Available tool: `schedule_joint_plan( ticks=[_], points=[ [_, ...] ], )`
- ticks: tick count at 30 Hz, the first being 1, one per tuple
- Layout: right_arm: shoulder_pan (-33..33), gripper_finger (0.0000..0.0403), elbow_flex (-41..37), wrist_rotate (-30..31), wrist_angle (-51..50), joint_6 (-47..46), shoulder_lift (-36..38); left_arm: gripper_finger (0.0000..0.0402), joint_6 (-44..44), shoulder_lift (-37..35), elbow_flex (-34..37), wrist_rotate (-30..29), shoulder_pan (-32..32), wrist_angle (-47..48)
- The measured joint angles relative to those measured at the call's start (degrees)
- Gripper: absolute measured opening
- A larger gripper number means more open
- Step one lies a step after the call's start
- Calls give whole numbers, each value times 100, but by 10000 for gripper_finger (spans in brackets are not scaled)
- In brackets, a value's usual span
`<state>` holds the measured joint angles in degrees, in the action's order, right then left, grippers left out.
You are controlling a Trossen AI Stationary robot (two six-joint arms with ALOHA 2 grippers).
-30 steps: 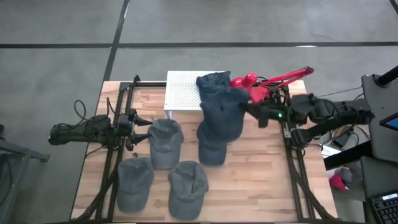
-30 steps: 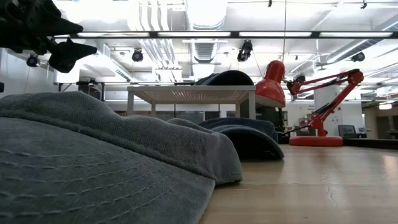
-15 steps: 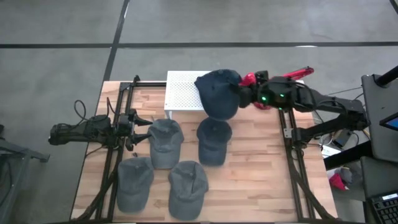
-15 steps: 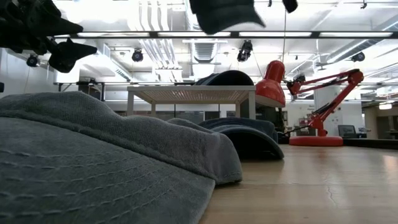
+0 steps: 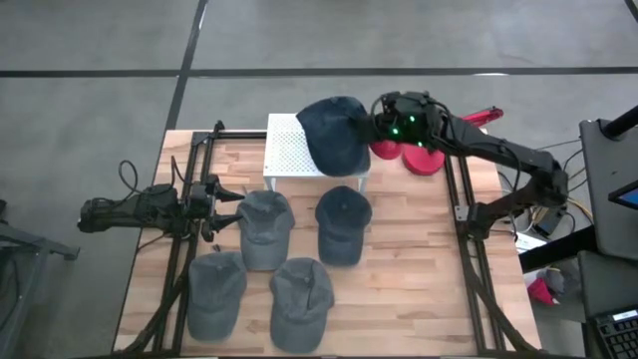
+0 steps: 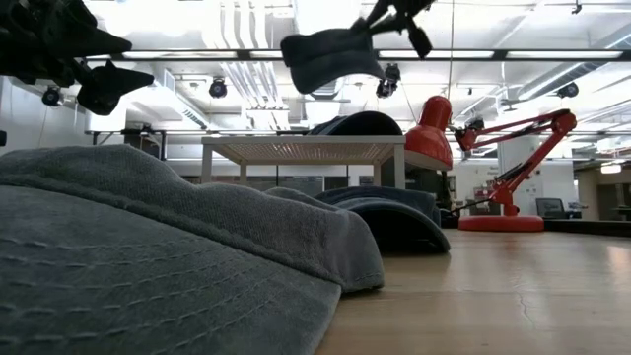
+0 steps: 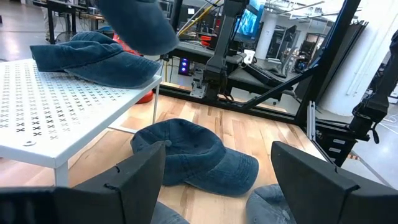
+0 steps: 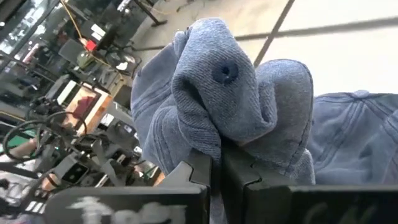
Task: Pick & Place hat
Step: Stack the bottom dark blue cap on the dark blue cap on the shelf
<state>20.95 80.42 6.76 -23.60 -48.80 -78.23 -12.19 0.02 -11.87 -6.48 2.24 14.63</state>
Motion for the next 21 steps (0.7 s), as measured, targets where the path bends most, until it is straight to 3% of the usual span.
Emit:
schedule_joint_plan(
  ticks=[7,21],
  points=[
    [628,8,-47,-869,-47,-178,-57,296,0,2,-1,0,0,0],
    [1051,8,-118,-1001,-626,-4,8,296,0,-1,-1,0,0,0]
  ],
)
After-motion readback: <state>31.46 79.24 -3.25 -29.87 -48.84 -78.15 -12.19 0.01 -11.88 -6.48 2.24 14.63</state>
